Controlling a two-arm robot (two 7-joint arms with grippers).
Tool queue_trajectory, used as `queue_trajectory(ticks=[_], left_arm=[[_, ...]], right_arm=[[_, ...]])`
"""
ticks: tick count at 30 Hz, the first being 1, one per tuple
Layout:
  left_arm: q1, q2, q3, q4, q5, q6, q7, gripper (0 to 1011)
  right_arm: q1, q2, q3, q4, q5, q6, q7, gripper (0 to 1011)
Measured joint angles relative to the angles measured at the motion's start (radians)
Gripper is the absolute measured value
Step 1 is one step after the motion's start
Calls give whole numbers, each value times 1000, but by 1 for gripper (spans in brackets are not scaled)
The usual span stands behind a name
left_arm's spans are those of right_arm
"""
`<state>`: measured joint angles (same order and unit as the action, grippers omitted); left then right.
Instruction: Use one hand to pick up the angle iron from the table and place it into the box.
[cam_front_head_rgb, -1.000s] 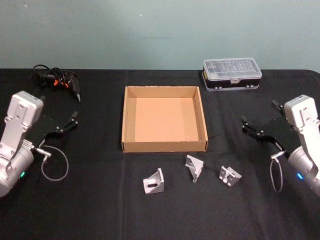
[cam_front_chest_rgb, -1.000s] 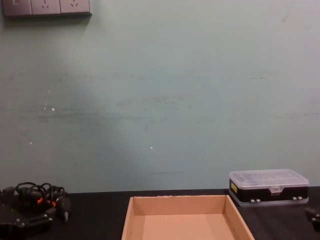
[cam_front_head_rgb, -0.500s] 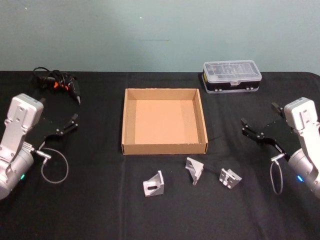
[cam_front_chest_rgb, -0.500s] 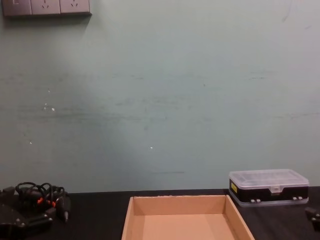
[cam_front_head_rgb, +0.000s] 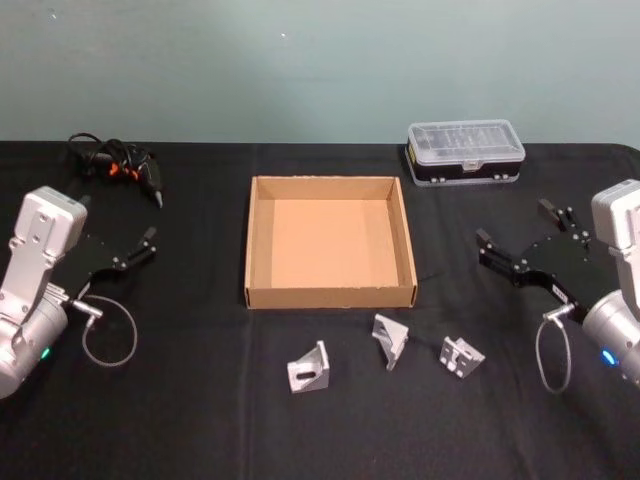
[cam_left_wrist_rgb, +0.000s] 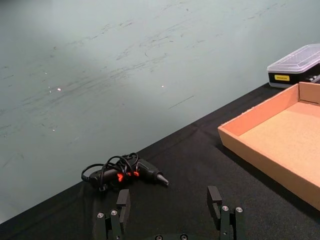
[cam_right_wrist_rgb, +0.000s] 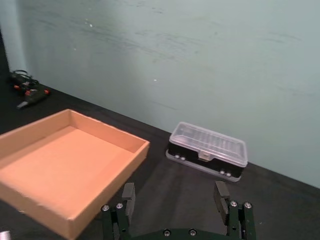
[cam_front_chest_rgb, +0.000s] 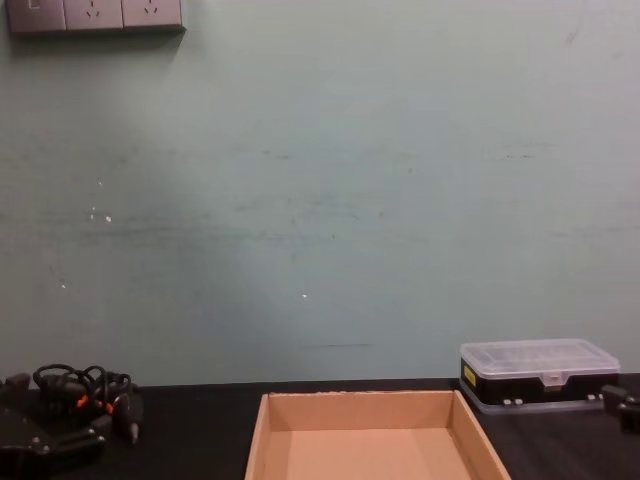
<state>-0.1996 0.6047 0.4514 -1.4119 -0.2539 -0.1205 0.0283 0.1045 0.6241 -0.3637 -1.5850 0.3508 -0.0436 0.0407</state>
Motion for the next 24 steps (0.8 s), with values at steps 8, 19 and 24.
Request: queue_trajectory(ticks=[8,19,24], left_arm=[[0,0,0,0,0,0,0,1011],[0,0,0,0,0,0,0,1011],[0,0,0,0,0,0,0,1012]], right_arm=[[-92,42,49,-155,74,111,43,1004],[-224,96,90,-314,137,267,85,1004],[-240,87,80,-333,145,349,92,1004]])
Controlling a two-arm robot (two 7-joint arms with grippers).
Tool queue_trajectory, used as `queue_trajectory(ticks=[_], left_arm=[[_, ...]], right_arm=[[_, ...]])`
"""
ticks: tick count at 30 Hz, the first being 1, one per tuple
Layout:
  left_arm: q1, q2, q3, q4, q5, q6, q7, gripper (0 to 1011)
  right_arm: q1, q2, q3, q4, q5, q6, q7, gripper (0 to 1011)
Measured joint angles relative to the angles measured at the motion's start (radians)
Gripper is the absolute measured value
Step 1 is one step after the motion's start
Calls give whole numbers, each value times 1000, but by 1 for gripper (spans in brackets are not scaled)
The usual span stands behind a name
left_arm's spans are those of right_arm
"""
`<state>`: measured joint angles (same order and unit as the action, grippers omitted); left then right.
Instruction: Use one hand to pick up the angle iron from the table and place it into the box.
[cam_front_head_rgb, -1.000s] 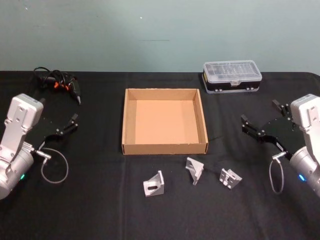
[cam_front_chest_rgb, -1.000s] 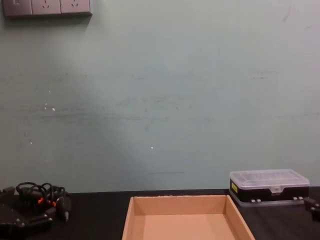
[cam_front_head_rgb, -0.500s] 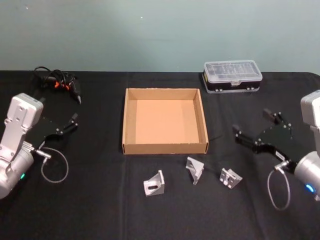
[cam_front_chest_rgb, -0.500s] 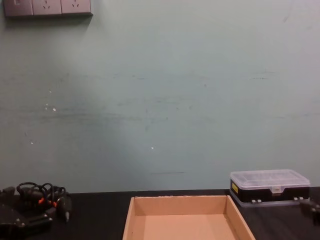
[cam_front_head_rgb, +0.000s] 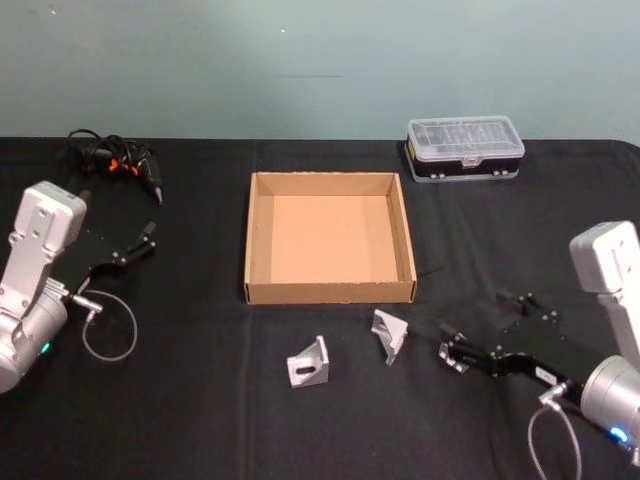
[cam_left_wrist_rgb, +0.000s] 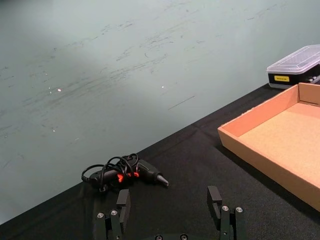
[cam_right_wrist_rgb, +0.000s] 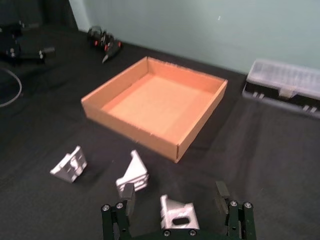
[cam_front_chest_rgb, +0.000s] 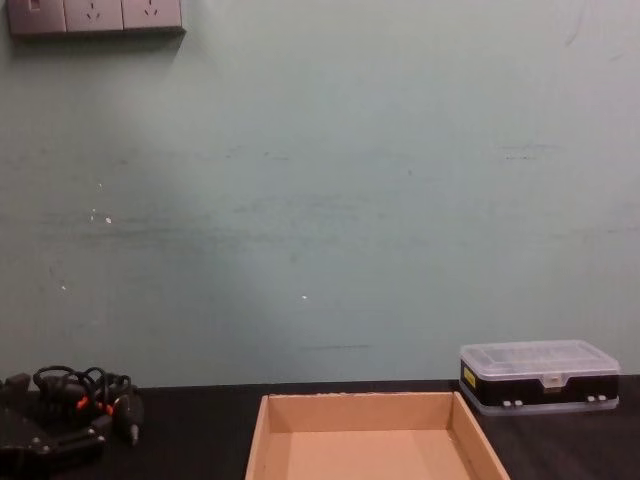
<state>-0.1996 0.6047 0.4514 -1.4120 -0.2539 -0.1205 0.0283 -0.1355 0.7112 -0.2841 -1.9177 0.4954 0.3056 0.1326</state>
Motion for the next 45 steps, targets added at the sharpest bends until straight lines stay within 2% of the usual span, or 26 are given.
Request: queue_trajectory(ticks=[9,18,24,33,45], left_arm=[[0,0,0,0,0,0,0,1011],[0,0,0,0,0,0,0,1011],[0,0,0,0,0,0,0,1011],[0,0,0,0,0,0,0,1011],[0,0,0,0,0,0,0,1011]], right_arm=[[39,-48,-31,28,-16,120,-11,1004],[86,-80,-61,68,-51,189,-4,1004],[101,-95,-70,84,-75,205,3,1004],[99,-110,-65,92,-97,208,11,1004],[99,-108,-65,92,-96,208,12,1004]])
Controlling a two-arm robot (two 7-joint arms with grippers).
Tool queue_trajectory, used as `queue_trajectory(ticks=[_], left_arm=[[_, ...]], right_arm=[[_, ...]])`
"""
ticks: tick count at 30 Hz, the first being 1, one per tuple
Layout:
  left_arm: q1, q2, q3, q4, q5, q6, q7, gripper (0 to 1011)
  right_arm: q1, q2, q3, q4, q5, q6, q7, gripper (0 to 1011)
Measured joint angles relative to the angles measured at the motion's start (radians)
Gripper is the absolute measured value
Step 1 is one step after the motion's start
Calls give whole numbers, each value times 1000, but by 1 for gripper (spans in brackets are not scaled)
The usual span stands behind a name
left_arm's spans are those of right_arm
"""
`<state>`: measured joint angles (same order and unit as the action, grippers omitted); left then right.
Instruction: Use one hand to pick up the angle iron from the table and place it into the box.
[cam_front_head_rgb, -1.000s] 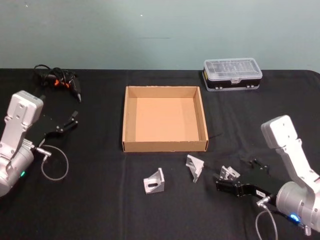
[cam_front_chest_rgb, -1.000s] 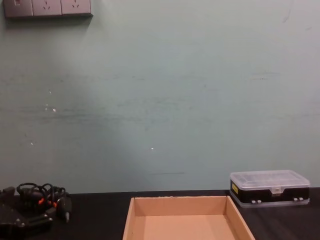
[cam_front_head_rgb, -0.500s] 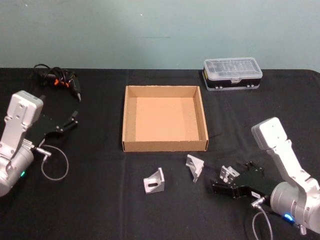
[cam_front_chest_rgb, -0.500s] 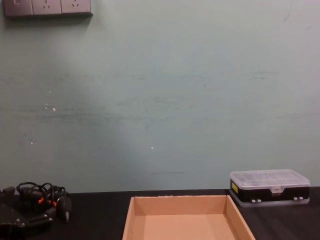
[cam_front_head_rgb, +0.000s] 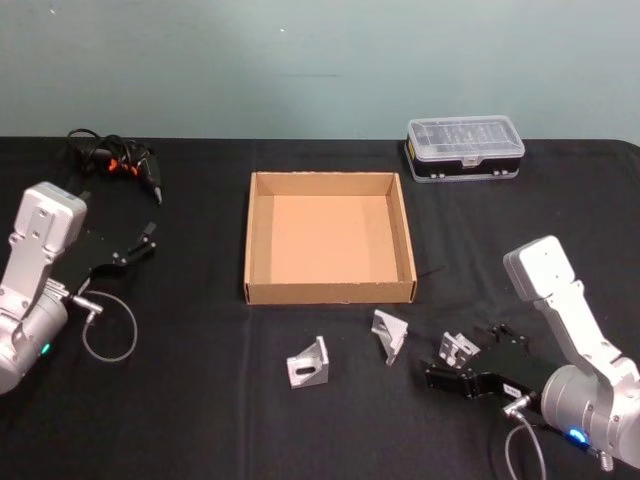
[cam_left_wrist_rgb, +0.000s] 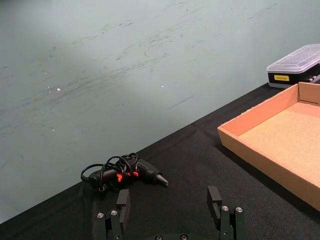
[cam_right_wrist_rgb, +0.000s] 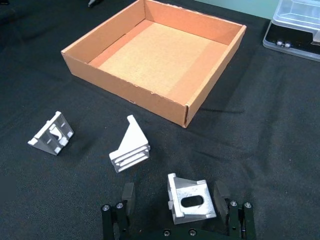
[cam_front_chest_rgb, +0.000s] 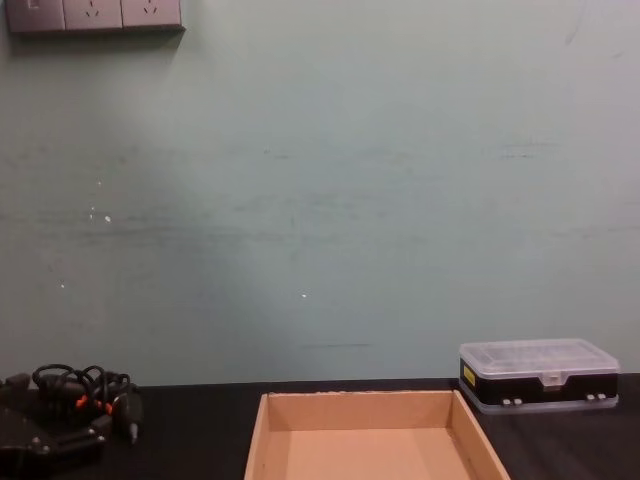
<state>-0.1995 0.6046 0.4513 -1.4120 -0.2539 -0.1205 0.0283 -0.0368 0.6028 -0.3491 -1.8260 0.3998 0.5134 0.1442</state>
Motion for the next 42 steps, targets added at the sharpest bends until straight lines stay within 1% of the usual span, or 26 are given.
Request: queue_trajectory(ticks=[3,5,8,11,12,15,17,18,20,21,22,23,24,25,26,29,30,31,34,42], left_arm=[[0,0,0,0,0,0,0,1011],[0,0,0,0,0,0,0,1012],[0,0,0,0,0,0,0,1011],[0,0,0,0,0,0,0,1011],[0,0,0,0,0,0,0,1011],[0,0,0,0,0,0,0,1012],[0,0,0,0,0,0,0,1011],[0,0,0,0,0,0,0,1011],[0,0,0,0,0,0,0,1011],[0,0,0,0,0,0,0,1011],[0,0,0,0,0,0,0,1011],[0,0,0,0,0,0,0,1011],[0,0,0,0,0,0,0,1011],[0,0,0,0,0,0,0,1011],[0,0,0,0,0,0,0,1011],[0,0,0,0,0,0,0,1011],[0,0,0,0,0,0,0,1011],[0,0,0,0,0,0,0,1011],[0,0,0,0,0,0,0,1012],[0,0,0,0,0,0,0,1011]], right_arm=[[0,0,0,0,0,0,0,1002],[0,0,0,0,1,0,0,983],[0,1,0,0,1,0,0,883],[0,1,0,-1,1,0,0,836],[0,1,0,-1,2,0,0,784],[0,1,0,-1,2,0,0,682],[0,1,0,-1,2,0,0,624],[0,2,0,-1,2,0,0,624],[0,2,0,-1,2,-1,0,520],[0,2,0,-1,2,-1,0,520],[0,2,0,-1,3,-1,0,458],[0,2,0,-1,3,-1,0,442],[0,2,0,-1,3,-1,0,397],[0,2,0,-1,3,-1,0,384],[0,2,0,-1,3,-1,0,336],[0,2,0,-2,3,-1,0,242],[0,2,0,-1,3,-1,0,195],[0,2,0,-1,3,-1,0,186],[0,2,0,-1,3,-1,0,92],[0,2,0,-2,3,-1,0,80]])
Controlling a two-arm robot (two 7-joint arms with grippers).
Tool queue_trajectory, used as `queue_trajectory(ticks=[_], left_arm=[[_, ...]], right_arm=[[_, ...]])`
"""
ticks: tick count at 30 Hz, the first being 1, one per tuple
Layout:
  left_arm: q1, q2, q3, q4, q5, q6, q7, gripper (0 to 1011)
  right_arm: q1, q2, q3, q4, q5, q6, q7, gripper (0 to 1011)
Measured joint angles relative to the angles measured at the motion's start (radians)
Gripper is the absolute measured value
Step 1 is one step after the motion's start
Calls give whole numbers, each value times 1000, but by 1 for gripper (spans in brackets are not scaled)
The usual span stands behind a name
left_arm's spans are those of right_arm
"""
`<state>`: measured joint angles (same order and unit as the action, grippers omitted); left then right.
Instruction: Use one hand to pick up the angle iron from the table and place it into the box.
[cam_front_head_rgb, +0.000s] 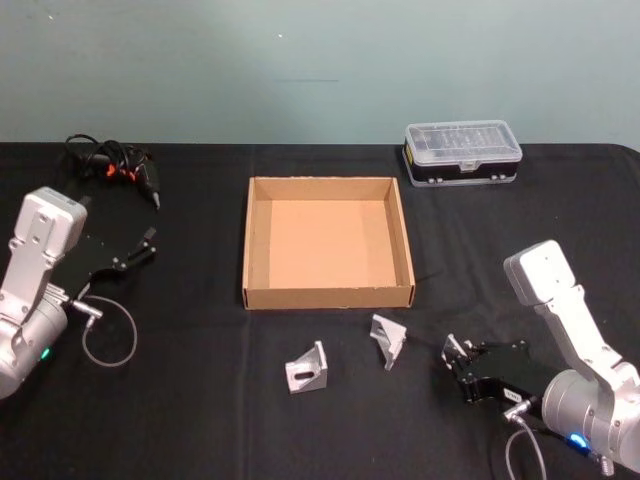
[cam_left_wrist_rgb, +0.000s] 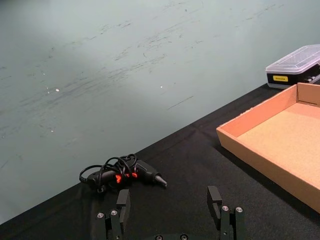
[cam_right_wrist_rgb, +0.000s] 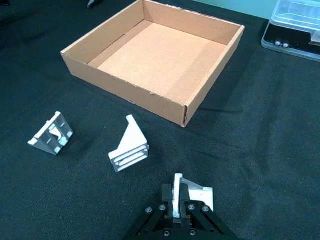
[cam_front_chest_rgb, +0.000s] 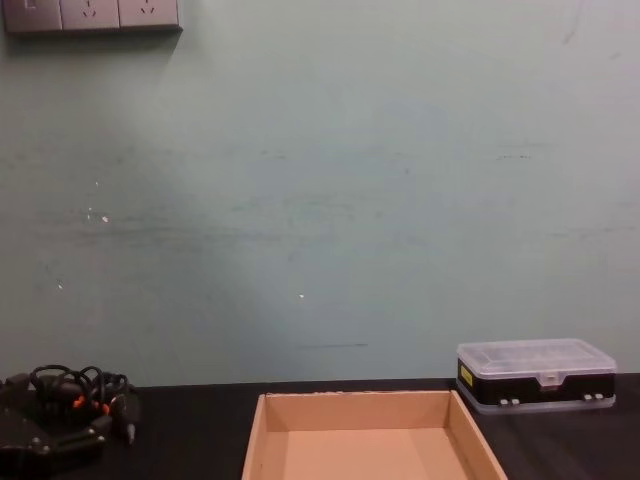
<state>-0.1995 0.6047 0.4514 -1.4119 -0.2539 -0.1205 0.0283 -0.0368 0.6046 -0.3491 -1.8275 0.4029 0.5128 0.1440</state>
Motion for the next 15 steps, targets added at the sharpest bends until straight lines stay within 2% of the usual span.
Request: queue_trajectory(ticks=[3,10,15], left_arm=[[0,0,0,0,0,0,0,1011],[0,0,0,0,0,0,0,1011],[0,0,0,0,0,0,0,1011]], right_arm=[[0,0,0,0,-1,-1,0,80],[-4,-7,18,-33,-37,-37,0,79],[41,-30,24,-26,-59,-64,14,80]])
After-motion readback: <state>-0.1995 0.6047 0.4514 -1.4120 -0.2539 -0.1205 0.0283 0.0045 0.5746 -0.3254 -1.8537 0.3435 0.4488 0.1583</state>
